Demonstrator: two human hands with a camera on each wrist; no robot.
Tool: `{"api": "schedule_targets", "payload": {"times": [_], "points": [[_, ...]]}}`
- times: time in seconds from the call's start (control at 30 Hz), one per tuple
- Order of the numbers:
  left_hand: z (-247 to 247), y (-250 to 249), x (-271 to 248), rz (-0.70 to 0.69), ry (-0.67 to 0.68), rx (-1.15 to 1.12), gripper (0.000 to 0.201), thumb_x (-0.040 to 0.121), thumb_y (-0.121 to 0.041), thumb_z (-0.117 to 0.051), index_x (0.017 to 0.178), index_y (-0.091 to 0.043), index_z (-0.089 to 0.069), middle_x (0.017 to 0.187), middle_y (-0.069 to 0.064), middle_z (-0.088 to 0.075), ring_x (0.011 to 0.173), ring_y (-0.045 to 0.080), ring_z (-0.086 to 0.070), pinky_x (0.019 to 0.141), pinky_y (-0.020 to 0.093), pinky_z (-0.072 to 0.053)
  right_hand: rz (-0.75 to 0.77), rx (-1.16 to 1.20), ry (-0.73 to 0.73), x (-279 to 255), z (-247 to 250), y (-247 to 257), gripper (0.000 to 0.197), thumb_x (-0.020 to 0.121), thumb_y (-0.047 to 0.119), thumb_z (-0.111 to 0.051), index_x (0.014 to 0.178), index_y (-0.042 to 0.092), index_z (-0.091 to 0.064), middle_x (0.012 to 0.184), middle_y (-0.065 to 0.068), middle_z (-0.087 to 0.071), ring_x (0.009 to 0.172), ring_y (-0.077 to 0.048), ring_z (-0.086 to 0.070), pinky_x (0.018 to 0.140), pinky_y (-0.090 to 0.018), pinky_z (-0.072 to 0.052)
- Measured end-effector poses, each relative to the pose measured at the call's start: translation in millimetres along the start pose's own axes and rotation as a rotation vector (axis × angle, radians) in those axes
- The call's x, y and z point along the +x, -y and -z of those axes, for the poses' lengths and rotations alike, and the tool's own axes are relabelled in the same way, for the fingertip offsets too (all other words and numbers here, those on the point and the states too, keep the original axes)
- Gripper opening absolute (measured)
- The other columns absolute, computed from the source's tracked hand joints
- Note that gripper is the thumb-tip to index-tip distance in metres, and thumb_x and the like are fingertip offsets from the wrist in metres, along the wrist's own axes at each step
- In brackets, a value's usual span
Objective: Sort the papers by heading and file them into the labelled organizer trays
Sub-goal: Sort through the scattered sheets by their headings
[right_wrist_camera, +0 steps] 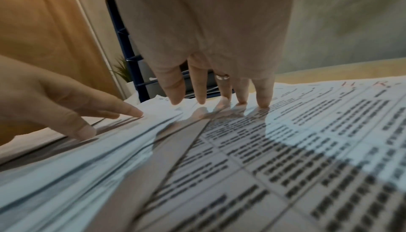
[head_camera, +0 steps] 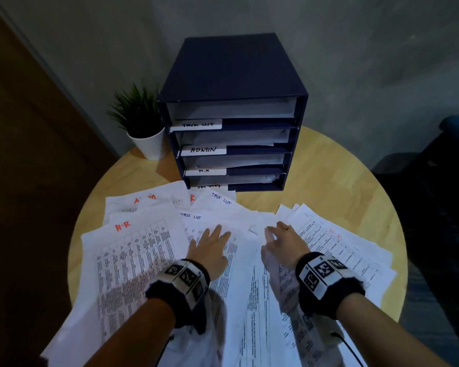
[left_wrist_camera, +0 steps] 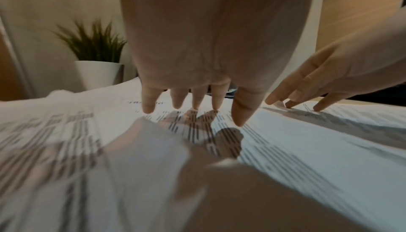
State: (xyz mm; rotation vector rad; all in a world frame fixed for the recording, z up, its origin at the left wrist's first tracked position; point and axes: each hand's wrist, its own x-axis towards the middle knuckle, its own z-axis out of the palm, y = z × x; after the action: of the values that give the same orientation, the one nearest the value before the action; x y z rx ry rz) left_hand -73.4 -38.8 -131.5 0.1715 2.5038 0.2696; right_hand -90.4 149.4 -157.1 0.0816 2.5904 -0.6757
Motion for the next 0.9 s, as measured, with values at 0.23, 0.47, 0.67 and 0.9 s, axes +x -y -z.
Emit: {"api": "schedule_targets", "payload": {"times": [0.23, 0.47, 0.67, 0.9], "points": [[-17, 6, -31, 0.425, -0.090, -0.135, 0.081, 0.096, -0.026, -0.046, 0.150, -0.017, 0.014, 0.156, 0.016, 0.024, 0.145, 0.039, 0.015, 0.115, 0.059, -0.010, 0.050, 0.013, -0.012, -23, -18, 23, 0.045, 0.098, 0.026, -0.041, 0.143, 0.023, -0.038, 0.160, -0.009, 0.005, 0.148, -0.030, 0.001, 0.119, -0.045, -0.020], [-26, 7, -33, 0.642, -0.036, -0.225, 0.086, 0.097, -0.040, -0.043, 0.148, 0.002, 0.012, 0.155, 0.029, 0.010, 0.145, 0.043, 0.003, 0.117, 0.050, -0.013, 0.060, -0.094, 0.114, -30, -30, 45, 0.049, 0.099, 0.032, -0.036, 0.147, 0.028, -0.030, 0.159, -0.011, 0.019, 0.147, -0.035, 0.011, 0.120, -0.049, -0.014], [-33, 10, -33, 0.645, -0.110, -0.256, 0.067, 0.101, -0.021, -0.037, 0.149, 0.002, 0.004, 0.157, 0.025, 0.004, 0.145, 0.042, -0.007, 0.113, 0.050, -0.026, 0.058, -0.182, 0.095, -42, -30, 58, 0.042, 0.097, 0.027, -0.035, 0.139, 0.024, -0.041, 0.160, -0.008, 0.013, 0.148, -0.032, 0.013, 0.118, -0.051, -0.012], [-41, 6, -33, 0.685, -0.146, -0.290, 0.071, 0.100, -0.029, -0.039, 0.150, -0.002, 0.004, 0.158, 0.018, 0.010, 0.147, 0.035, -0.001, 0.113, 0.051, -0.025, 0.139, -0.024, 0.176, -44, -36, 64, 0.039, 0.097, 0.018, -0.038, 0.134, 0.009, -0.045, 0.152, -0.014, -0.026, 0.142, -0.028, -0.024, 0.113, -0.044, -0.030]]}}
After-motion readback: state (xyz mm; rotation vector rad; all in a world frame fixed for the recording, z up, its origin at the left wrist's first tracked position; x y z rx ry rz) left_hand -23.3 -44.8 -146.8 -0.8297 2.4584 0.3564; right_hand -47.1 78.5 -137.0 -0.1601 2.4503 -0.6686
